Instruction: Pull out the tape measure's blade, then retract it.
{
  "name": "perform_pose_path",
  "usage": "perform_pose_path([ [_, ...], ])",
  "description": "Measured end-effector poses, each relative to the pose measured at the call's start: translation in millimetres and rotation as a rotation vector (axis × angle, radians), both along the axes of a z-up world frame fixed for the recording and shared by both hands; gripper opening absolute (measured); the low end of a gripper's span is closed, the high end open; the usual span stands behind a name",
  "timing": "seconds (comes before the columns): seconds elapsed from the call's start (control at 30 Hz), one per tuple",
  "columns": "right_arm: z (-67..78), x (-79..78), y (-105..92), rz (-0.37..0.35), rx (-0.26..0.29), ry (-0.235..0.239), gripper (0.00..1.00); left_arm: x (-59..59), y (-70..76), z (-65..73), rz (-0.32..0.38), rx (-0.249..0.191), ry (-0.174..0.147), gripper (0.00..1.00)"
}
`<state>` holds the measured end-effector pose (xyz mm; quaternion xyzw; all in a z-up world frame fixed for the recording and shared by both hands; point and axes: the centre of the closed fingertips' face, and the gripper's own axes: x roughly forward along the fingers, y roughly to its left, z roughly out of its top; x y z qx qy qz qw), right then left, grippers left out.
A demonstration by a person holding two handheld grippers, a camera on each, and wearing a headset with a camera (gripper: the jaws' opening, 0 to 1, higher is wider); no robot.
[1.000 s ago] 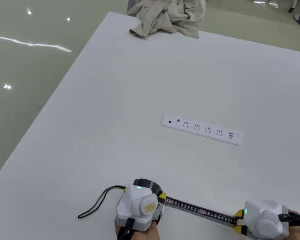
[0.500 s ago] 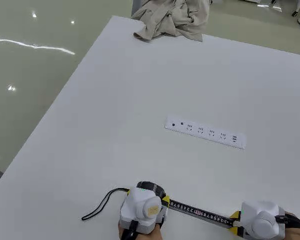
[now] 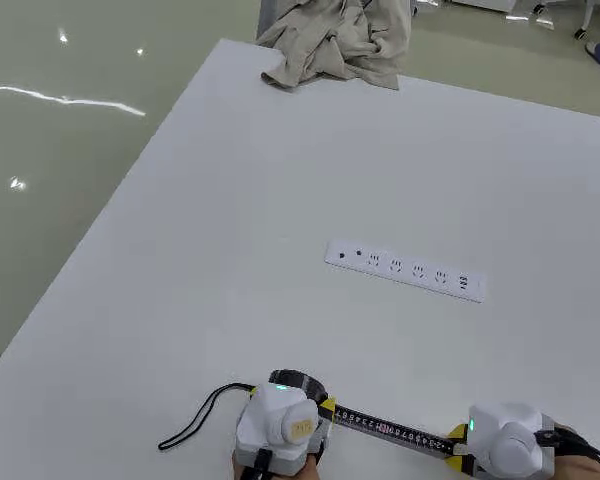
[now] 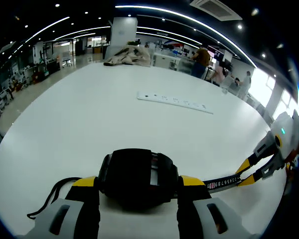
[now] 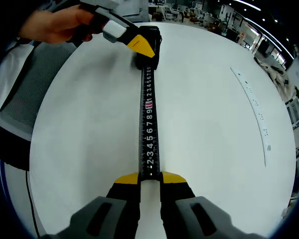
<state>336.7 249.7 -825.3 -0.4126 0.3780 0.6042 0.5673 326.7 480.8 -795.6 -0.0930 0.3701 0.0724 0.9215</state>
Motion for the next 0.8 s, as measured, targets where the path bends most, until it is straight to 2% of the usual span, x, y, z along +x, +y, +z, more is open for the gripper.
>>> perform_pose_path([
  [0.8,-0.6,-1.3,27.4,-0.006,0.02,0.009,0.13,-0.3,-0.4,0.2,-0.002,-0.001,0.008,0.6],
])
